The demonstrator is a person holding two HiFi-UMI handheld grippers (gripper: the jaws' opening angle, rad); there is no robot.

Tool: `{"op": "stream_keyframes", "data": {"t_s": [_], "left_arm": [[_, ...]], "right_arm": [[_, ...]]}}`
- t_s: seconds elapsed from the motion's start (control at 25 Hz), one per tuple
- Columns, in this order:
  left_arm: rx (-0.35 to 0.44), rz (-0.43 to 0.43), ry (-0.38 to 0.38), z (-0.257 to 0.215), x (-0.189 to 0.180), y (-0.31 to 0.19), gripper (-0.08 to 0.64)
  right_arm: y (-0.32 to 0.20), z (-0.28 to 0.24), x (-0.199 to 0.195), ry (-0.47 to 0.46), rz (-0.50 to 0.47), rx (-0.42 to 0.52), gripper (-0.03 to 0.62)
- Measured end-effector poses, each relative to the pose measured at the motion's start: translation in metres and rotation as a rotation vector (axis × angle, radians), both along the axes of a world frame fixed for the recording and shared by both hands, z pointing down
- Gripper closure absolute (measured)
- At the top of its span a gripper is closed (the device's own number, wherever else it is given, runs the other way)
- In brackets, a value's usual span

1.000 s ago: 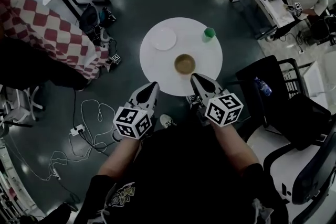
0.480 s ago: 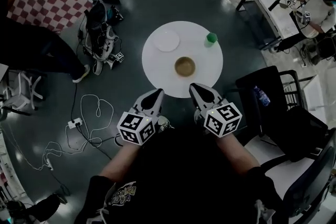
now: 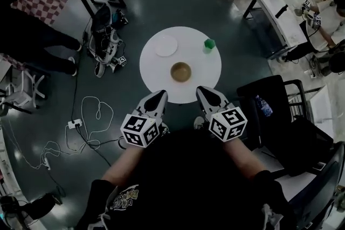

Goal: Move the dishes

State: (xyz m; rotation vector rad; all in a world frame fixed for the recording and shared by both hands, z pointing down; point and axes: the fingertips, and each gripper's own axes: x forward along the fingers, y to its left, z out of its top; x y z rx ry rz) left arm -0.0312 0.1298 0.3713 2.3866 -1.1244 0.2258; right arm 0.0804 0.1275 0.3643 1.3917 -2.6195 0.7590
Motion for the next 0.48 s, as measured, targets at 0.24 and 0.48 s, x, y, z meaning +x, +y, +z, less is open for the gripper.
{"op": "stream_keyframes", "data": {"t_s": [0.24,0.48], "left_arm": [[0.008,-0.031,-0.027,0.002,0.009,0.006,0.554],[-0.015,-0.025,-0.027,0.009,0.019,0.011,0.554]], "right_arm": [[0.004,0.005,0.010,0.003,-0.020,-0.003,0.571],[0.010,0.016,0.018,-0.014,-0.020,-0.036,0.571]]}}
